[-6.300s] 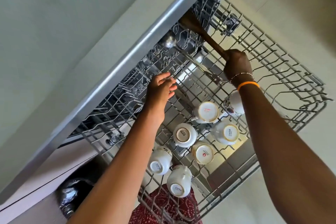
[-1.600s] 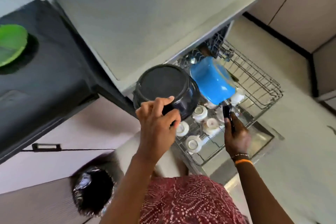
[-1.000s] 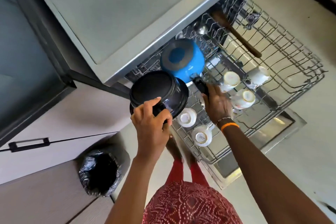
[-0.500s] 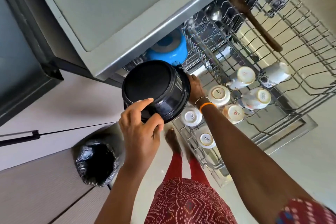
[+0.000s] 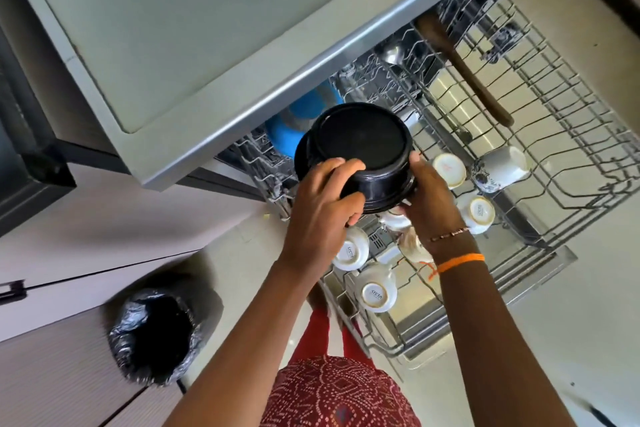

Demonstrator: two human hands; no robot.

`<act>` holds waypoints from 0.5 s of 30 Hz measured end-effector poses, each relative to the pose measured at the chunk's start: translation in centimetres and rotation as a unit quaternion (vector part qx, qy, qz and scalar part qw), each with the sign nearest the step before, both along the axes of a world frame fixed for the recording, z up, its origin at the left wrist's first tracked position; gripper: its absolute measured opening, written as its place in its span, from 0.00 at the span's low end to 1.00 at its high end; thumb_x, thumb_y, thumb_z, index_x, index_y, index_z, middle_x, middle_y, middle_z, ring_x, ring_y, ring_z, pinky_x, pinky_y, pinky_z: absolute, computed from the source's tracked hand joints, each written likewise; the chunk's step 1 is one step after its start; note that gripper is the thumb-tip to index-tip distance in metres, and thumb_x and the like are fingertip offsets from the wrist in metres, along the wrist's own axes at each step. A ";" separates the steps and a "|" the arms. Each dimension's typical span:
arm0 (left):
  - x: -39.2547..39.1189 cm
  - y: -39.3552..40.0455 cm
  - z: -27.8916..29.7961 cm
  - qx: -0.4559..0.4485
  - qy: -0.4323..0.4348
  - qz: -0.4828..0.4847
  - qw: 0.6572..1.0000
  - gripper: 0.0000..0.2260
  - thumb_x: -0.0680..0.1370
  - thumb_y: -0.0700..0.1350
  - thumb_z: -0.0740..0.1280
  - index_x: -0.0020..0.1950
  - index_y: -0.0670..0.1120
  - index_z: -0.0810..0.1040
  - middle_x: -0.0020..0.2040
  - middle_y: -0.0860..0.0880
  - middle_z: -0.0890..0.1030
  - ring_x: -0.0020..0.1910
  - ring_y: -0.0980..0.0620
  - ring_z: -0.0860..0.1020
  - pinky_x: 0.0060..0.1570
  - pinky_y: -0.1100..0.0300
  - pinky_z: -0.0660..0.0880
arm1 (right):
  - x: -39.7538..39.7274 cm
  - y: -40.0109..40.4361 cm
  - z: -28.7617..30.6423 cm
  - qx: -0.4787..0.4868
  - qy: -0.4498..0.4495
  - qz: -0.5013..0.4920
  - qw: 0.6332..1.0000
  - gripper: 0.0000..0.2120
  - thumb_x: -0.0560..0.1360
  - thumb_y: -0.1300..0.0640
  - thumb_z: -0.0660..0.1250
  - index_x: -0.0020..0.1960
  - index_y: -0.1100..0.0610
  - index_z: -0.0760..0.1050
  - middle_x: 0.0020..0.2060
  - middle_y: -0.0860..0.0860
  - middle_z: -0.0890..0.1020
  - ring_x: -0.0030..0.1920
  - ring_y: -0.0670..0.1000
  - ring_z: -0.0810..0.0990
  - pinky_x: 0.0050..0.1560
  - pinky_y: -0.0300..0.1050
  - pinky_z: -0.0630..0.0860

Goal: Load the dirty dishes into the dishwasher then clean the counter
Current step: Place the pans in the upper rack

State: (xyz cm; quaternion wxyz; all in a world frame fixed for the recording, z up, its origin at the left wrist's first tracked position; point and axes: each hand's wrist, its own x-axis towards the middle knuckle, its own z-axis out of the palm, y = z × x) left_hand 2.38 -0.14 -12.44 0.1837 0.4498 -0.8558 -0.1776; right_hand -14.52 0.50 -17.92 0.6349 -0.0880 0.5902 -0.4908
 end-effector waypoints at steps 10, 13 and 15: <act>-2.4 -3.6 -3.2 0.102 -0.011 -0.031 0.994 0.11 0.68 0.28 0.65 0.39 0.44 0.75 0.72 0.45 0.66 0.73 0.42 0.61 0.66 0.46 0.66 | -4.6 -5.3 -2.0 -0.060 -0.097 -0.176 0.978 0.18 0.70 0.73 0.51 0.55 0.64 0.72 0.37 0.53 0.83 0.41 0.52 0.81 0.46 0.44 0.80; -2.6 -4.1 -4.2 0.138 -0.020 -0.033 0.990 0.12 0.68 0.28 0.67 0.43 0.44 0.76 0.75 0.46 0.61 0.74 0.41 0.58 0.67 0.45 0.65 | -5.2 -8.1 -2.7 -0.030 -0.077 -0.184 0.979 0.20 0.67 0.71 0.52 0.56 0.63 0.72 0.40 0.56 0.80 0.41 0.54 0.80 0.41 0.44 0.80; -3.0 -4.6 -4.7 0.157 -0.038 -0.046 0.986 0.14 0.69 0.29 0.68 0.49 0.45 0.78 0.77 0.48 0.56 0.75 0.42 0.56 0.69 0.46 0.63 | -5.9 -9.5 -3.5 0.012 -0.015 -0.181 0.983 0.18 0.70 0.71 0.52 0.55 0.61 0.72 0.36 0.55 0.80 0.38 0.54 0.79 0.38 0.43 0.79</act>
